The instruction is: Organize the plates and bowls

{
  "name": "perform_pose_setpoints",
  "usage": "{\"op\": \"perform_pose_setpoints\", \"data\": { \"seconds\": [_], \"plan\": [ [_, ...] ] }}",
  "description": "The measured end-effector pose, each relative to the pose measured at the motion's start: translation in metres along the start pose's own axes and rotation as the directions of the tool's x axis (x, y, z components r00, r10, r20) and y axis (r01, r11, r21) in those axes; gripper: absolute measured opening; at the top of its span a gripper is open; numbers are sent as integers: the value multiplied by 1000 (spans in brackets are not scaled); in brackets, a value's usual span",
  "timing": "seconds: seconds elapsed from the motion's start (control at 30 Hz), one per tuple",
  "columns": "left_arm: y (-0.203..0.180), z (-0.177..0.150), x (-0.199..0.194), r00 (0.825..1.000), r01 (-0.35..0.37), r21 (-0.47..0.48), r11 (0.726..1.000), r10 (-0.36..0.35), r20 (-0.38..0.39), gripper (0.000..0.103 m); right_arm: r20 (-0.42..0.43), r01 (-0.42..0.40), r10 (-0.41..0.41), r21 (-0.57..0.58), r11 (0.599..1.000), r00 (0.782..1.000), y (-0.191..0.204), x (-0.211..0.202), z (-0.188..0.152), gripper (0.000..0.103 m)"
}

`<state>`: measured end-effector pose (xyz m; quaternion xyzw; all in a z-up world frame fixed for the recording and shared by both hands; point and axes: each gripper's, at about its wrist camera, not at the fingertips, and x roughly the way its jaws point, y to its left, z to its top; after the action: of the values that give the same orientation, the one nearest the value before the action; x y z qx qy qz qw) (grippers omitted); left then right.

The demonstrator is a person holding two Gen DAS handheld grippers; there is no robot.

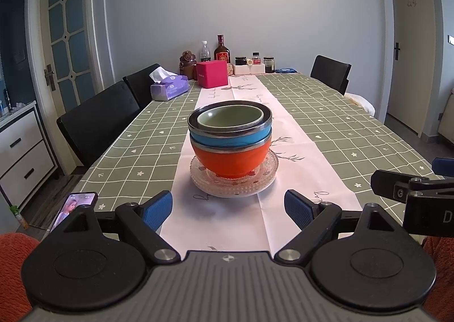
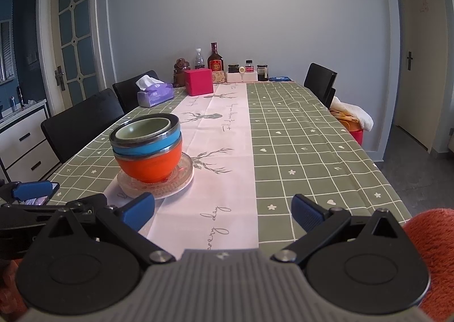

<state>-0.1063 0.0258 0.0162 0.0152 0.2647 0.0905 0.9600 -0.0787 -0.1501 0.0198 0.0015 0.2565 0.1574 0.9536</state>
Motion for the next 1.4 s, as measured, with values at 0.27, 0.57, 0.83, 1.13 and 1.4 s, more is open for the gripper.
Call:
{"op": "perform_pose_setpoints", "data": {
  "seconds": [0.27, 0.57, 0.83, 1.13, 1.4],
  "plan": [
    [0, 1, -1, 1000, -2, 1, 1000, 2, 4, 103, 13, -4, 4, 3, 1000, 1000, 0, -4, 1, 100],
    [1, 4, -3, 1000, -1, 12, 1000, 1, 12, 103, 17, -12, 12, 3, 1000, 1000, 0, -6, 3, 100],
    [1, 5, -5, 1000, -6, 5, 1000, 6, 18, 103, 25, -12, 12, -1, 1000, 1000, 0, -10, 5, 100],
    [1, 6, -6, 1000, -15, -1, 1000, 15, 26, 103, 31, -13, 13, -5, 1000, 999, 0, -14, 6, 100],
    [0, 6, -8, 999, -19, 1, 1000, 19, 31, 103, 33, -18, 18, -10, 1000, 999, 0, -16, 7, 100]
  ]
}}
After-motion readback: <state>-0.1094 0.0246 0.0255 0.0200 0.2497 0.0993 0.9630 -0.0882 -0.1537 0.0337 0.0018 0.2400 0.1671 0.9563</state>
